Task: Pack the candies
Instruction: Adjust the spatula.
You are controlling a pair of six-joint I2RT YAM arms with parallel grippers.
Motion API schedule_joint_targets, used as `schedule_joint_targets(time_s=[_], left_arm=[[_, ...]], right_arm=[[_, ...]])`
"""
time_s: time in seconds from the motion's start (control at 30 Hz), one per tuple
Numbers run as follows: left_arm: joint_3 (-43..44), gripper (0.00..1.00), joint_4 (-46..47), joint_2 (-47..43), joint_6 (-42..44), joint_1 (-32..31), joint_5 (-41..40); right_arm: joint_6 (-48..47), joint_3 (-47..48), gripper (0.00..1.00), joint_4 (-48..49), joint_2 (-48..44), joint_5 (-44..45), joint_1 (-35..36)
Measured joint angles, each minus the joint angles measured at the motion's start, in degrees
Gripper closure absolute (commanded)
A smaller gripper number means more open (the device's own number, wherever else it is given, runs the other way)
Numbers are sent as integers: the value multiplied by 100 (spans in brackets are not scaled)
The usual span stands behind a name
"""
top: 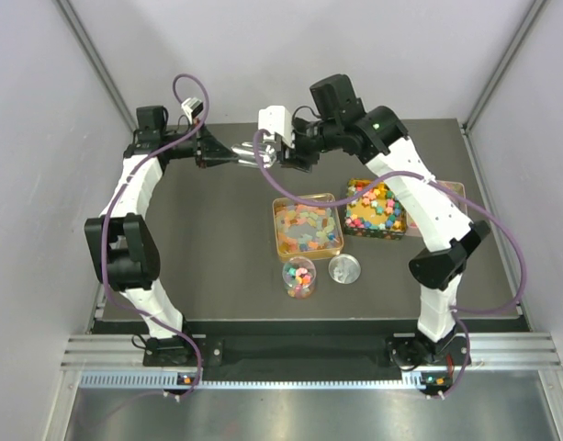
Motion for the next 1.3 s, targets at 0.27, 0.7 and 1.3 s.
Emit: schedule_joint_targets(time_s=[0.27,0.7,1.3], left_arm=[[0,100,-177,-2,170,-9,-74],[-4,100,-402,-138,358,-9,-111],[-9,100,-466,-162,472,-28,-205]], right_arm=[[22,-50,50,-31,321,188,0],[22,-184,59,-57,444,428,0],[20,-304,63,136,435,334,2]])
